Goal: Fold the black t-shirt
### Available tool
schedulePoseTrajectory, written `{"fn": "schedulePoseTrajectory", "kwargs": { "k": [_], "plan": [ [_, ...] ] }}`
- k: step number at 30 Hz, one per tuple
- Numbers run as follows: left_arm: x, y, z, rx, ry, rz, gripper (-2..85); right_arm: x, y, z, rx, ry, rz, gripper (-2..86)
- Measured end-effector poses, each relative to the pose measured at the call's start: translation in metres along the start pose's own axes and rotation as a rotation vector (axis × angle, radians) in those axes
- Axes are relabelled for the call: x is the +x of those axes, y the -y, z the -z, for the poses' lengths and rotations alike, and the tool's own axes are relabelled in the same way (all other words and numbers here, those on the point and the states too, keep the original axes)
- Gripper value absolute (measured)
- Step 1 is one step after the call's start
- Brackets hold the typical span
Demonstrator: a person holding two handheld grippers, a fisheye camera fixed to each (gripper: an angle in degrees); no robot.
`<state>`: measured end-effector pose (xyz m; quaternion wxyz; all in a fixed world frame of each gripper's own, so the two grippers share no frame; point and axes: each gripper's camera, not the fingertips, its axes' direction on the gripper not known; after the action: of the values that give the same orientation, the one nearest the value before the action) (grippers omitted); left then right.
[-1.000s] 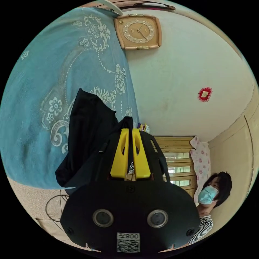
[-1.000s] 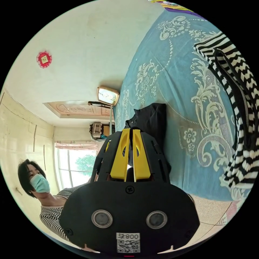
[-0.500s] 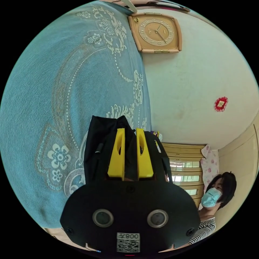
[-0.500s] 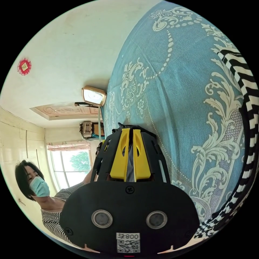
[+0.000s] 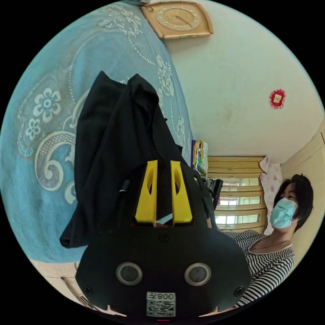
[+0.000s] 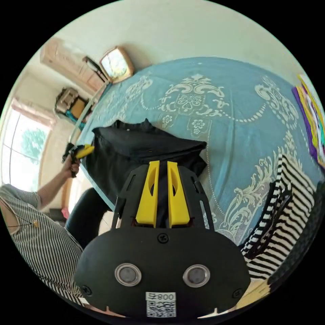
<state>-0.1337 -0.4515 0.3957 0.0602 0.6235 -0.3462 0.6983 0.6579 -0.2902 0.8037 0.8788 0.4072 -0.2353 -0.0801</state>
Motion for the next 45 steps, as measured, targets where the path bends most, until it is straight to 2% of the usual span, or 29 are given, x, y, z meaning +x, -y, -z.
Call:
{"fn": "schedulePoseTrajectory", "kwargs": {
  "k": [6, 11, 19, 22, 27, 30, 33, 36, 40, 45],
  "plan": [
    [0.037, 0.009, -0.074, -0.181, 0.177, -0.148, 5.1, -0.126, 0.007, -0.123, -0.182, -0.364, 0.471, 1.4],
    [0.065, 0.012, -0.128, -0.3, 0.357, -0.28, 1.7, -0.163, -0.01, -0.187, -0.233, -0.369, 0.627, -0.1],
    [0.091, 0.024, -0.173, -0.28, 0.407, -0.36, 0.4, -0.161, 0.003, -0.246, -0.222, -0.411, 0.608, -0.4],
    [0.106, 0.033, -0.185, -0.245, 0.439, -0.408, 0.3, -0.161, 0.015, -0.252, -0.16, -0.485, 0.612, -0.4],
    [0.141, 0.046, -0.181, -0.08, 0.448, -0.493, 0.2, -0.144, 0.057, -0.237, -0.027, -0.57, 0.522, -0.4],
    [0.155, 0.034, -0.176, -0.015, 0.43, -0.547, 0.2, -0.125, 0.072, -0.213, 0.053, -0.476, 0.418, -0.4],
    [0.152, 0.008, -0.183, -0.071, 0.394, -0.588, 0.2, -0.118, 0.063, -0.214, 0.018, -0.35, 0.407, -0.4],
    [0.136, -0.021, -0.211, -0.241, 0.49, -0.587, 0.2, -0.131, 0.033, -0.241, -0.086, -0.289, 0.506, -0.4],
    [0.117, -0.042, -0.246, -0.431, 0.527, -0.567, 0.1, -0.147, 0.008, -0.281, -0.23, -0.313, 0.624, -0.5],
    [0.134, -0.029, -0.25, -0.323, 0.626, -0.61, 0.1, -0.137, 0.037, -0.275, -0.191, -0.373, 0.618, -0.5]
  ]
}}
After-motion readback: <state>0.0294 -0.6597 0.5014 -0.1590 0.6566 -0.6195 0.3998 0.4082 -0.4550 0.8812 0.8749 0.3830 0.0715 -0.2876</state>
